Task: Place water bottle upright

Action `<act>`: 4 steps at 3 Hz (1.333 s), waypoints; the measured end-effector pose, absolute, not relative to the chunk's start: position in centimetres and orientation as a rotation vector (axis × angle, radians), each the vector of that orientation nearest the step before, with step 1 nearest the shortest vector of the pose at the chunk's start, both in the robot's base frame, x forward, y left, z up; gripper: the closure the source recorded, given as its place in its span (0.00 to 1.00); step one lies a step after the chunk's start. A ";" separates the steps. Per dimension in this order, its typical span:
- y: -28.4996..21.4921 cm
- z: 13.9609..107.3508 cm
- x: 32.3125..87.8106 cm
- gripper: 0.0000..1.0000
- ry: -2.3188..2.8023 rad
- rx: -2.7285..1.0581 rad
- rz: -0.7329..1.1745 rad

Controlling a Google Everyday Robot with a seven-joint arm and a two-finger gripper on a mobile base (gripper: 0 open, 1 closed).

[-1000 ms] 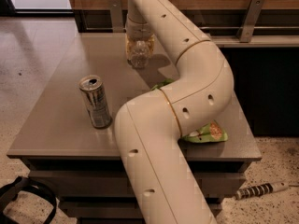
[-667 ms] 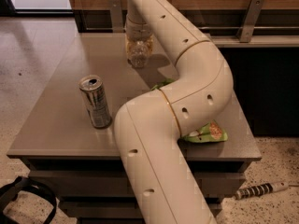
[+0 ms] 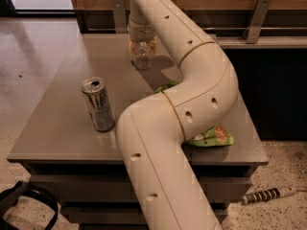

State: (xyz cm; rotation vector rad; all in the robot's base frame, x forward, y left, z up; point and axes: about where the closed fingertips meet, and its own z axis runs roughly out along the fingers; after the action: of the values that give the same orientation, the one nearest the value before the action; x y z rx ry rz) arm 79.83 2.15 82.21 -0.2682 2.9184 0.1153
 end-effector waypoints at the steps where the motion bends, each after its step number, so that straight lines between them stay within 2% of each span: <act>1: 0.9 83.9 80.2 1.00 2.878 -0.256 0.083; 3: -2.1 87.7 80.5 1.00 2.783 -0.240 0.109; 4: -3.8 89.4 81.1 1.00 2.678 -0.318 0.265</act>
Offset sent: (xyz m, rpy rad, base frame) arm -0.0329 -0.0504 0.0550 -0.0341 -0.1347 -0.0403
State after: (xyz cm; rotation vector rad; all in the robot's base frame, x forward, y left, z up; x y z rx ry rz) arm 81.08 -3.84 89.39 -0.3178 2.6778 0.2652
